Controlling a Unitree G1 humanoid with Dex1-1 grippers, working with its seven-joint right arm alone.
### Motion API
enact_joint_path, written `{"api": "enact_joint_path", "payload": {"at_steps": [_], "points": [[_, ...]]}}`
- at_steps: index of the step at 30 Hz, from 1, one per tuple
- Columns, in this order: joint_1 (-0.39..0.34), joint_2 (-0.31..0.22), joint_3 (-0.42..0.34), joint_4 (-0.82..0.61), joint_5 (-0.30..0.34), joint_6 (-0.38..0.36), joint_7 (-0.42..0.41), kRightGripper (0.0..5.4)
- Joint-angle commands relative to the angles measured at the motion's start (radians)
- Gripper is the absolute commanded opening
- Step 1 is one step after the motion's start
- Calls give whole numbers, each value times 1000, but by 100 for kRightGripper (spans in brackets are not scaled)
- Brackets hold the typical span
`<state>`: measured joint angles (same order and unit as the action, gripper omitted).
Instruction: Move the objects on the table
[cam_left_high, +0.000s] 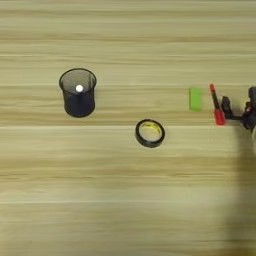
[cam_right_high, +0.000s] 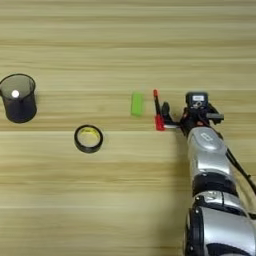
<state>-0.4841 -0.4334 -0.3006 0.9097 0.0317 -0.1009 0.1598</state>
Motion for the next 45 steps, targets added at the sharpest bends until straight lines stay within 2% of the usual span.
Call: {"api": "enact_joint_path", "payload": {"at_steps": [1, 13, 31, 40, 45], "points": [[-110, -67, 15, 43, -20, -74, -25, 537], [-161, -93, 39, 206, -38, -142, -54, 537], [-166, -52, 85, 213, -42, -167, -30, 537], [-163, -49, 100, 211, -44, -169, -33, 537], [-185, -37, 127, 219, -61, -162, -28, 537]]}}
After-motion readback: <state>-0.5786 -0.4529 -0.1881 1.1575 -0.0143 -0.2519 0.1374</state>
